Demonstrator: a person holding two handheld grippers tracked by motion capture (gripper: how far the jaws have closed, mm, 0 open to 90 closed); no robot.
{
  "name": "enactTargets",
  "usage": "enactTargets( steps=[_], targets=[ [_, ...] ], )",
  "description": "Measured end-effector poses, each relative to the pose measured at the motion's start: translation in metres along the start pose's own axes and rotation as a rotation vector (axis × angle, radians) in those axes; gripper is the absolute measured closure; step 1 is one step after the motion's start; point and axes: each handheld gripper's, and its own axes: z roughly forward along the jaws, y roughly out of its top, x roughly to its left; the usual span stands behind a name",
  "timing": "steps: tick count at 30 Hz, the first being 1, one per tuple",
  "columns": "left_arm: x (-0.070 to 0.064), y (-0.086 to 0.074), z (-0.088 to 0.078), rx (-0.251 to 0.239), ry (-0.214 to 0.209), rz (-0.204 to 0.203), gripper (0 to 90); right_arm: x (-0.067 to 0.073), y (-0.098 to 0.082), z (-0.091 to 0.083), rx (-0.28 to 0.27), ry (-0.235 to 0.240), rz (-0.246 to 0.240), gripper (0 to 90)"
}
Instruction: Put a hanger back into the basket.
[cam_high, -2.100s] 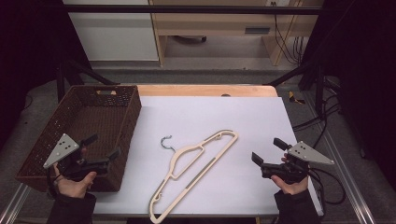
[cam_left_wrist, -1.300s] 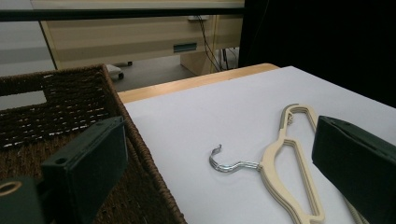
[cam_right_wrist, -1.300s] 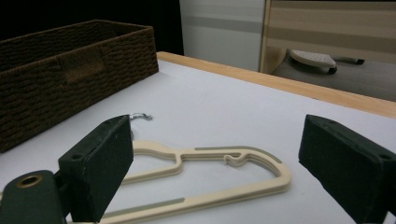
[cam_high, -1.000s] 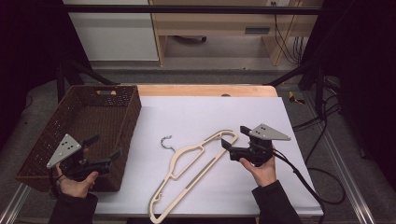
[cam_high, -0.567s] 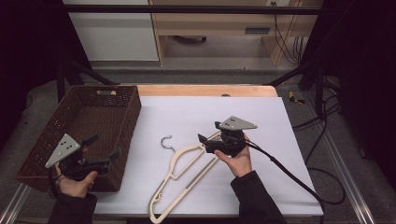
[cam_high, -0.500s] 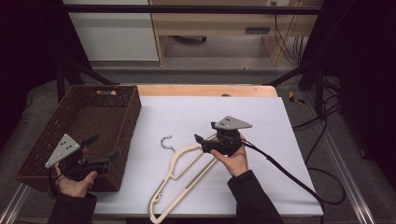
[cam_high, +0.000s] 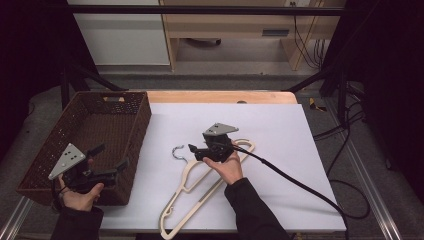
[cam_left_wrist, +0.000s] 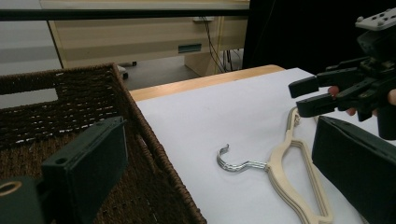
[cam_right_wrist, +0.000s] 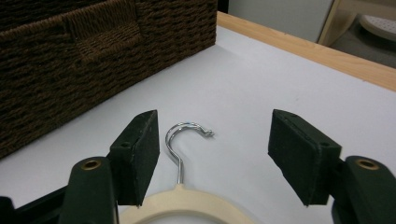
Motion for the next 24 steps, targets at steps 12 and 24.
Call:
enactTargets(
  steps=[12, 24],
  targets=[
    [0.000, -0.001, 0.001, 0.002, -0.002, -0.004, 3.3, 0.003, -0.007, 0.033, 0.044, 0.017, 0.015, 43.7],
    [0.001, -0.001, 0.001, 0.001, 0.000, -0.004, 2.8, 0.011, -0.018, 0.059, 0.114, 0.048, -0.004, 50.4]
  ],
)
